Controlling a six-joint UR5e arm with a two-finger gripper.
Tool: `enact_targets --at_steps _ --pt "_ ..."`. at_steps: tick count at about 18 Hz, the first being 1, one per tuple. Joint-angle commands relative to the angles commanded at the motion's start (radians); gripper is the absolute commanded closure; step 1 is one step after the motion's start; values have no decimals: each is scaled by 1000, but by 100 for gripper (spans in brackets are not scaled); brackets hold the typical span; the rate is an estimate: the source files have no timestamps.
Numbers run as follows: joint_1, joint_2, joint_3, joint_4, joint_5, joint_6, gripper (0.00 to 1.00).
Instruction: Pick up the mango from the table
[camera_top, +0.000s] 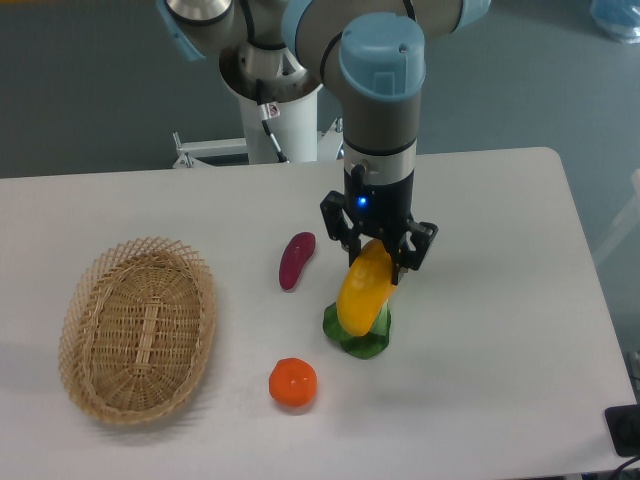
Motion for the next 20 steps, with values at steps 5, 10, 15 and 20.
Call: enact_targets --at_steps 5,10,15,20 --pt "2 8 3 3 -2 -5 49" --pt "2 9 3 6 -3 -11 49" --pt "2 9 3 6 -3 -11 49" --pt "2 9 3 8 -5 -12 49"
